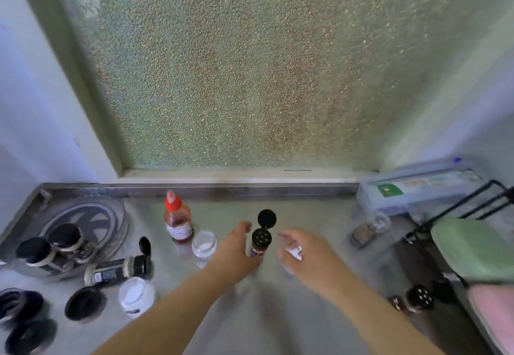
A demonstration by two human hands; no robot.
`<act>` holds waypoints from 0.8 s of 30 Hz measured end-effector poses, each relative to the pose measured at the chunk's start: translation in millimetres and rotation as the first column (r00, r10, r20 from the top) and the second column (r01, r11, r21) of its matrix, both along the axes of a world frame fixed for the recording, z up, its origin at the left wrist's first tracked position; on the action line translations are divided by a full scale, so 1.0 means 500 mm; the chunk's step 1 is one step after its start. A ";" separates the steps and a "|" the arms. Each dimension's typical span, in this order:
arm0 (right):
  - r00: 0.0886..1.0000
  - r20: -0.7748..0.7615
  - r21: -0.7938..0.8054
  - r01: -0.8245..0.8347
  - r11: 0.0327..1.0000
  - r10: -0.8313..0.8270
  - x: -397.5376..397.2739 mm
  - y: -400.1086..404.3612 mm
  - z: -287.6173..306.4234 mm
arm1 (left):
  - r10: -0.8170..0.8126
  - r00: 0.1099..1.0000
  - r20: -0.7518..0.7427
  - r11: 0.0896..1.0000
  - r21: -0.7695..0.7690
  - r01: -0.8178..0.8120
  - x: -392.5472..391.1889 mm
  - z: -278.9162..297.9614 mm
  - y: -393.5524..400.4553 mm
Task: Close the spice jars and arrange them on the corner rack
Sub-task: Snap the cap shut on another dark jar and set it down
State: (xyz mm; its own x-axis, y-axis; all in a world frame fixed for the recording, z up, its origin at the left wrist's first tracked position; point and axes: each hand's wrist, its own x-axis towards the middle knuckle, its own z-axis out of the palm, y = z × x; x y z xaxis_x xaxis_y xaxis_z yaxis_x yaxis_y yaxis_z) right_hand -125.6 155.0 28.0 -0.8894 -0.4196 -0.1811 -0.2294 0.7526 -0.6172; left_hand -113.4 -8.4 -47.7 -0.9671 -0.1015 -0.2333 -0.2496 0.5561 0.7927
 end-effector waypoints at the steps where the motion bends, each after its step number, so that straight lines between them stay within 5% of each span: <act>1: 1.000 0.008 -0.012 0.008 1.000 -0.008 0.003 0.009 -0.008 | 0.029 0.999 0.013 0.999 0.012 -0.029 -0.009 -0.009 0.011; 8: 0.998 0.054 -0.046 0.019 0.999 -0.017 0.016 0.050 -0.039 | 0.120 0.991 0.061 0.963 0.235 -0.131 -0.037 -0.038 0.033; 14: 0.997 0.017 -0.100 0.075 0.992 -0.073 -0.008 0.041 0.032 | 0.072 0.993 -0.098 0.955 0.293 -0.041 -0.024 0.075 0.025; 19: 0.994 0.090 -0.432 0.100 0.896 -0.068 -0.040 -0.002 0.143 | 0.031 0.948 -0.315 0.963 0.262 0.056 -0.011 0.270 0.003; 24: 0.995 -0.095 -0.626 -0.074 0.776 0.019 -0.037 -0.033 0.265 | 0.017 0.891 -0.454 0.983 0.169 0.067 0.036 0.410 -0.021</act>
State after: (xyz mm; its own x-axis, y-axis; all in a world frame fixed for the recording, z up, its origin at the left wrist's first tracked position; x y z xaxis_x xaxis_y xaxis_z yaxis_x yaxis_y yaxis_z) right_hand -144.1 138.4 160.6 -0.8654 -0.4564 0.2069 -0.3223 0.1909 -0.9272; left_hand -95.4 -19.1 157.4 -0.9731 -0.0741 0.2182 0.1717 0.3986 0.9009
